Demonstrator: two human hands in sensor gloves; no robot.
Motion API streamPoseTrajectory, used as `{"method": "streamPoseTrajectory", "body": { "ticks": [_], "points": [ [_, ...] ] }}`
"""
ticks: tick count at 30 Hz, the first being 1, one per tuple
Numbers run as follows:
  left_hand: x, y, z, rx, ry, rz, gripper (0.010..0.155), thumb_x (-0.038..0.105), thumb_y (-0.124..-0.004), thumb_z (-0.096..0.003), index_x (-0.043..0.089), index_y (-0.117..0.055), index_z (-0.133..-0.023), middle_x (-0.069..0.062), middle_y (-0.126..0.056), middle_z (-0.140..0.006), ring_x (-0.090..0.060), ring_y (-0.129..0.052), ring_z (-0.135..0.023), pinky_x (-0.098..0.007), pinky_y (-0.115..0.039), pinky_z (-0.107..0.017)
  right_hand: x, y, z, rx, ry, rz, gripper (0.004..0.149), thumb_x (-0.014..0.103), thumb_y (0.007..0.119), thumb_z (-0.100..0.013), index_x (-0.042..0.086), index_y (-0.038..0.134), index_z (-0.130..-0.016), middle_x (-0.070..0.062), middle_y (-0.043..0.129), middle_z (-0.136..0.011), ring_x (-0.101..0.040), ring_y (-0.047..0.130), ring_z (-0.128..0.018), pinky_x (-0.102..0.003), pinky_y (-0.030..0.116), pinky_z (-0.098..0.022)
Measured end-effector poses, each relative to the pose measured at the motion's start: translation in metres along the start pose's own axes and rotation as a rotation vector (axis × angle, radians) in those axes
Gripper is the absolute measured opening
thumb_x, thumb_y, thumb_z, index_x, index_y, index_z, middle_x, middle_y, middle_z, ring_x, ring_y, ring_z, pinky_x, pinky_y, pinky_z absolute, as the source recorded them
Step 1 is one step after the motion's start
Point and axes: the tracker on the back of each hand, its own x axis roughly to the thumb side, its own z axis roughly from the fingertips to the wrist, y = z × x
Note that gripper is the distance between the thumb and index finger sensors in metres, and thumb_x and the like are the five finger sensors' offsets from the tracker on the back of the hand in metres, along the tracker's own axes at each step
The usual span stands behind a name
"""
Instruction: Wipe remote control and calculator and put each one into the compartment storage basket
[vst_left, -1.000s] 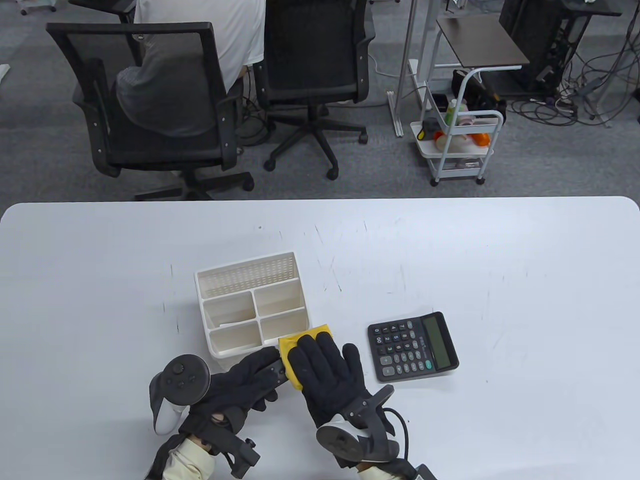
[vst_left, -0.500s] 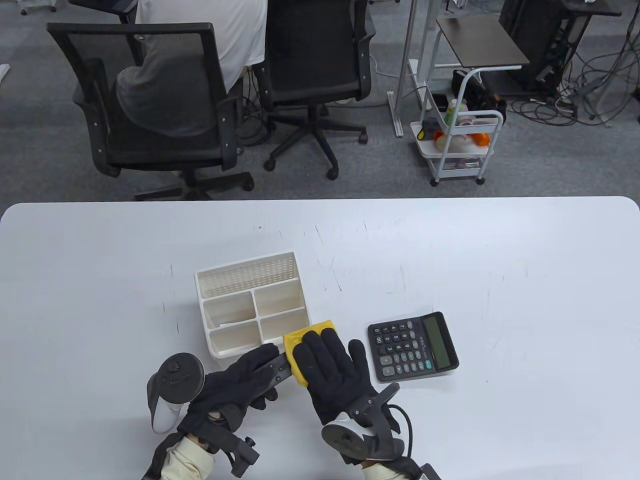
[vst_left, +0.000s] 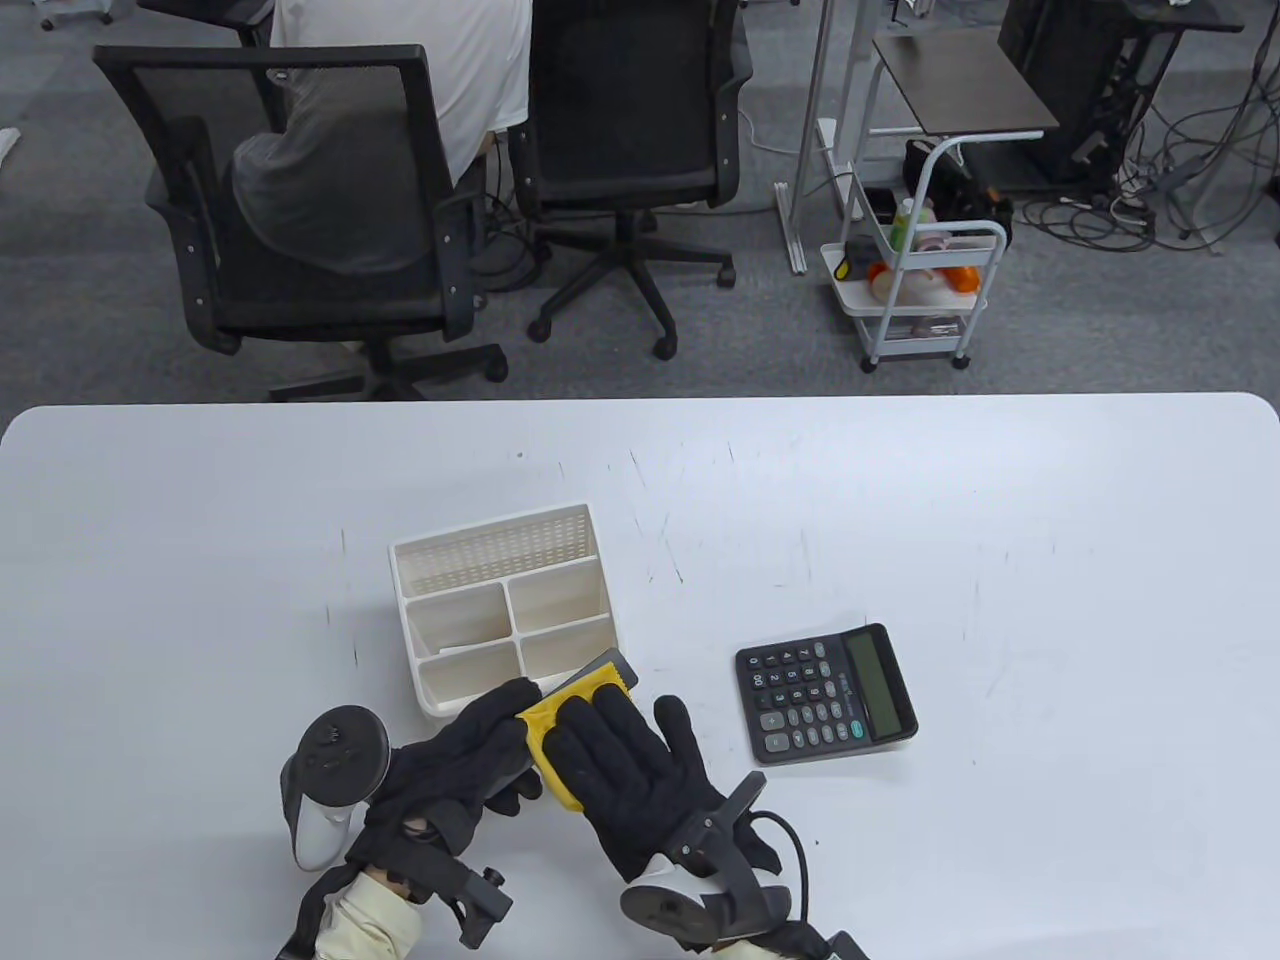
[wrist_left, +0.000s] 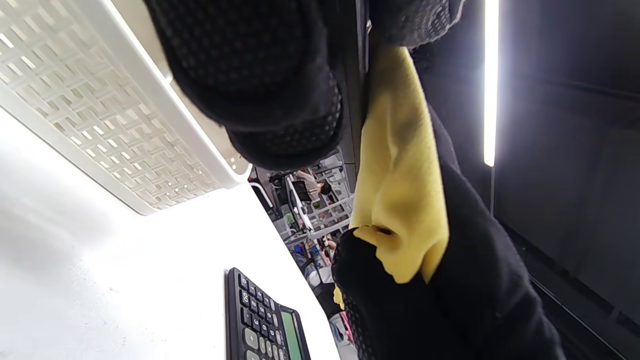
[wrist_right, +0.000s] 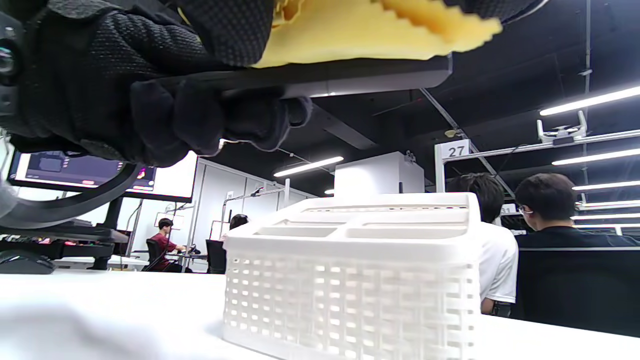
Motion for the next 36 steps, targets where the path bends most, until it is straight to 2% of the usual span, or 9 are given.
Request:
{"method": "streamPoseTrajectory", "body": {
  "ticks": [7, 11, 16, 21, 29, 36],
  "points": [
    [0.002, -0.001, 0.001, -0.004, -0.017, 0.001, 0.051, 0.037, -0.067, -0.0564, 0.017, -0.067, -0.103, -0.011, -0.092, -0.085, -0.014, -0.108, -0.047, -0.023, -0.096, -0.03, -0.023, -0.007, 0.005, -0.049, 0.167, -0.036, 0.052, 0.023, 0.07, -0.057, 0.013, 0.061, -0.107, -0.017, 0.058, -0.114, -0.045, 0.054, -0.102, -0.073, 0.049, -0.062],
    [0.002, -0.002, 0.0, -0.005, -0.015, 0.01, 0.051, 0.037, -0.066, -0.0566, 0.017, -0.066, -0.104, -0.011, -0.091, -0.086, -0.013, -0.107, -0.048, -0.023, -0.096, -0.031, -0.014, -0.006, 0.005, -0.044, 0.106, -0.011, 0.052, 0.023, 0.07, -0.057, 0.013, 0.061, -0.107, -0.018, 0.059, -0.114, -0.045, 0.054, -0.102, -0.072, 0.049, -0.062],
    [-0.001, 0.0, 0.002, 0.006, -0.002, 0.026, 0.051, 0.037, -0.066, -0.0567, 0.017, -0.066, -0.104, -0.011, -0.091, -0.086, -0.014, -0.107, -0.048, -0.023, -0.096, -0.031, 0.009, 0.0, 0.002, -0.007, -0.038, -0.024, 0.053, 0.023, 0.07, -0.057, 0.013, 0.06, -0.108, -0.017, 0.057, -0.115, -0.044, 0.05, -0.103, -0.073, 0.047, -0.062],
    [0.001, 0.001, 0.002, 0.009, -0.008, 0.012, 0.051, 0.037, -0.067, -0.0566, 0.016, -0.066, -0.103, -0.011, -0.092, -0.086, -0.014, -0.107, -0.048, -0.024, -0.096, -0.031, 0.002, 0.0, 0.001, -0.005, 0.001, -0.017, 0.052, 0.024, 0.069, -0.057, 0.015, 0.059, -0.108, -0.016, 0.056, -0.116, -0.043, 0.05, -0.104, -0.073, 0.047, -0.063],
    [0.011, -0.007, 0.0, -0.045, -0.081, -0.05, 0.051, 0.036, -0.069, -0.0558, 0.015, -0.069, -0.102, -0.012, -0.093, -0.085, -0.014, -0.108, -0.047, -0.025, -0.096, -0.03, -0.032, -0.01, 0.005, -0.074, 0.192, -0.085, 0.053, 0.023, 0.069, -0.057, 0.012, 0.059, -0.108, -0.019, 0.054, -0.116, -0.045, 0.053, -0.102, -0.073, 0.048, -0.062],
    [0.009, -0.006, 0.001, -0.034, -0.066, -0.047, 0.051, 0.036, -0.069, -0.0559, 0.016, -0.069, -0.103, -0.012, -0.093, -0.084, -0.014, -0.108, -0.046, -0.025, -0.096, -0.03, -0.017, -0.007, 0.002, -0.037, 0.071, -0.013, 0.054, 0.022, 0.069, -0.057, 0.009, 0.058, -0.108, -0.022, 0.054, -0.115, -0.048, 0.048, -0.103, -0.074, 0.047, -0.062]
  ]
}}
